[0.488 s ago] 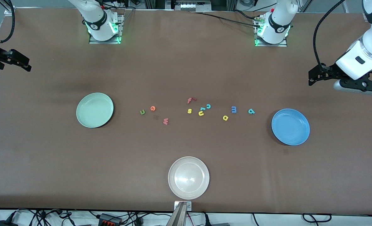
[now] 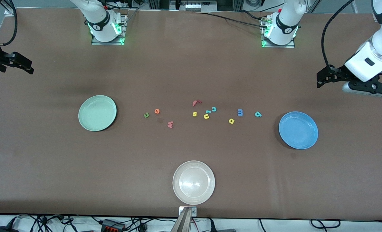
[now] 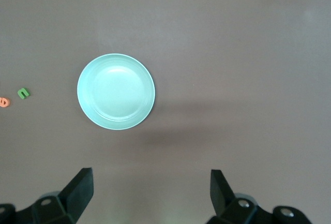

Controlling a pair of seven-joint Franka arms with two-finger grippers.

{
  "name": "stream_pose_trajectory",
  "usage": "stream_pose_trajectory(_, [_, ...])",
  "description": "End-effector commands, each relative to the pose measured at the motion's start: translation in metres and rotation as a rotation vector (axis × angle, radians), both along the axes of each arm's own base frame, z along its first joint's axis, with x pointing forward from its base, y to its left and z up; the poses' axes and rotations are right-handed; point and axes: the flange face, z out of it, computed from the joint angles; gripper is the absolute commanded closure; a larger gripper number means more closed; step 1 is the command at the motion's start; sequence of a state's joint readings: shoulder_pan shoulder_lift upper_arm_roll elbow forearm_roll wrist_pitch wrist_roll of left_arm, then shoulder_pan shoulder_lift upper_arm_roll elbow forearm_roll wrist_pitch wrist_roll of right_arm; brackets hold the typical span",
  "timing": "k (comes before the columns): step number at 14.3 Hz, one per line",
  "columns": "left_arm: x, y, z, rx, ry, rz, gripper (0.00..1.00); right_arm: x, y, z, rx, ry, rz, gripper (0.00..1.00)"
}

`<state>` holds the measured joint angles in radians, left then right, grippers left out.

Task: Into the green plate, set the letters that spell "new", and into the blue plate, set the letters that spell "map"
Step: 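Move the right gripper to the green n while the left gripper reaches the blue m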

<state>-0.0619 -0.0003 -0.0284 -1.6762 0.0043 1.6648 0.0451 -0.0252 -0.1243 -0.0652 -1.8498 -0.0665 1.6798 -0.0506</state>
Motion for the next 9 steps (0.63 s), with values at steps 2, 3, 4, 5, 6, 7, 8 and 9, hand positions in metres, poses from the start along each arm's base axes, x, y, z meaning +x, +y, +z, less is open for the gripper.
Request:
stream_pose_trajectory(2, [0.001,-0.016,0.0,0.015,-0.002,-0.033,0.0,0.019,0.045,-0.038,0.009,0.061,0.078,0.0])
stream_pose_trajectory(3, [0.005,-0.017,-0.005,0.011,0.008,-0.036,0.0,0.027,0.064,-0.051,0.008,0.067,0.112,0.0])
stream_pose_trajectory(4, [0.009,-0.023,-0.008,0.01,0.011,-0.047,0.0,0.034,0.085,-0.063,0.005,0.062,0.142,0.0])
stream_pose_trajectory(5, [0.015,-0.031,-0.017,0.009,0.025,-0.06,0.0,0.041,0.105,-0.079,0.002,0.071,0.172,0.0])
stream_pose_trajectory(6, [0.018,-0.043,-0.026,0.011,0.043,-0.082,0.0,0.047,0.131,-0.098,-0.002,0.079,0.216,0.0])
stream_pose_trajectory(7, [0.025,-0.061,-0.052,0.016,0.085,-0.114,0.0,0.051,0.153,-0.117,-0.005,0.083,0.252,0.0])
stream_pose_trajectory(8, [0.029,-0.08,-0.073,0.02,0.114,-0.143,0.0,0.056,0.171,-0.136,-0.008,0.082,0.283,0.0])
stream_pose_trajectory(9, [0.029,-0.099,-0.086,0.024,0.131,-0.169,0.0,0.061,0.179,-0.153,-0.006,0.083,0.296,0.0])
